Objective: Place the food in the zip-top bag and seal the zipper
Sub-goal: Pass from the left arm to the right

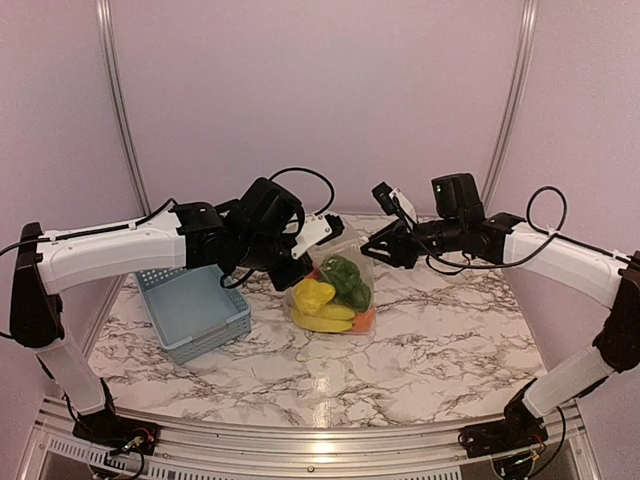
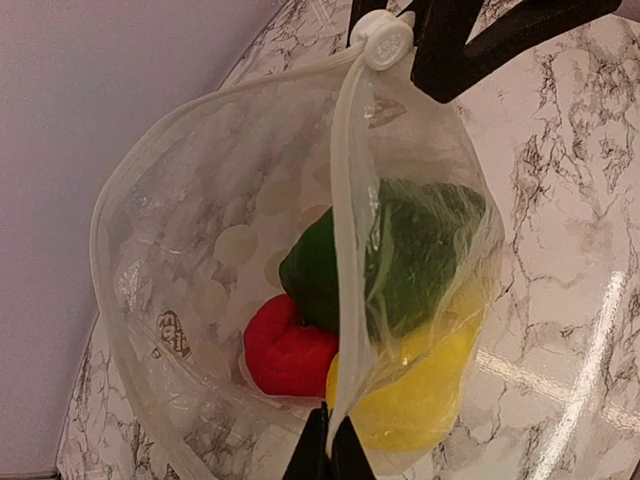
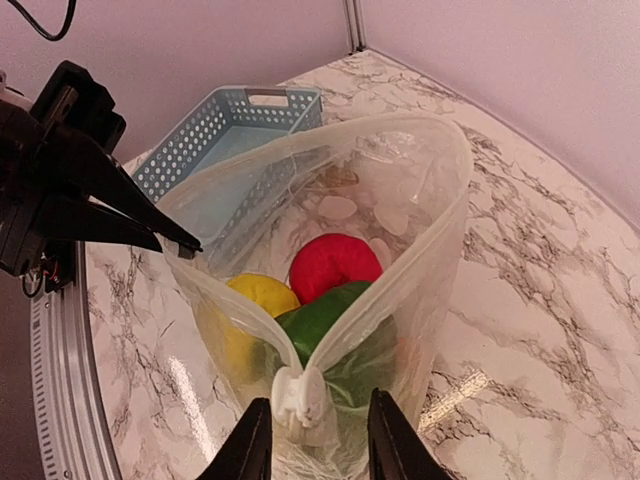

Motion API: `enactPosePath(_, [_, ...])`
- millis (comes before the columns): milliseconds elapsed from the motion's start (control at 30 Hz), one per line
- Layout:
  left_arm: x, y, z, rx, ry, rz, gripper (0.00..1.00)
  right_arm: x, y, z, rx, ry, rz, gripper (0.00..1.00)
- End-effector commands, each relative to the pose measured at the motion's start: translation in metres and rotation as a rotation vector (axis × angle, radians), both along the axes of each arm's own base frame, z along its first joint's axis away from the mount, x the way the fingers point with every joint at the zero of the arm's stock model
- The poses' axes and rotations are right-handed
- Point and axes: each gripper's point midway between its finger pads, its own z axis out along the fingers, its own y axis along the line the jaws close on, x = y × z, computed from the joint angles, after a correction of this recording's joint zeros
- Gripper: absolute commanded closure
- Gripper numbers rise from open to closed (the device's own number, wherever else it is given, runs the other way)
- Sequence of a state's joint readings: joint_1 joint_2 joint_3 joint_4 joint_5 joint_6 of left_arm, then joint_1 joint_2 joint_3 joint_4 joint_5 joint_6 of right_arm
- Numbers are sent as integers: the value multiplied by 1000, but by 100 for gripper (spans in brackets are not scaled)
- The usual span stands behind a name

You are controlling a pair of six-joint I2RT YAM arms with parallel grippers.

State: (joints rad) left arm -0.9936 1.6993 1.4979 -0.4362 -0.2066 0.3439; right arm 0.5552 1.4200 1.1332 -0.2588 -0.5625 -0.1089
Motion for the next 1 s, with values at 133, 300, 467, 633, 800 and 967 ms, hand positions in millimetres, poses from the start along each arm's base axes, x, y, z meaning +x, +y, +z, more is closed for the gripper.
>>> enactPosePath(133, [1, 7, 14, -55, 3, 20, 100, 8, 17, 7, 10, -60, 19, 75])
enactPosePath(300, [4, 9, 15, -60, 4, 34, 100, 8, 18, 11, 5, -70, 19, 87])
enactPosePath(467, [14, 15, 19, -68, -14, 75, 100, -5, 19, 32, 2, -111, 34, 100])
enactPosePath(633, [29, 26, 44, -107, -53, 131, 100, -28, 17, 54, -28, -152, 58, 100])
enactPosePath(800, [35, 29, 75, -150, -112, 155, 90, -38, 10, 66, -68, -166, 55, 100])
enactPosePath(967, [16, 2, 111, -294, -81, -4, 57, -40, 7, 73, -92, -184, 66, 100])
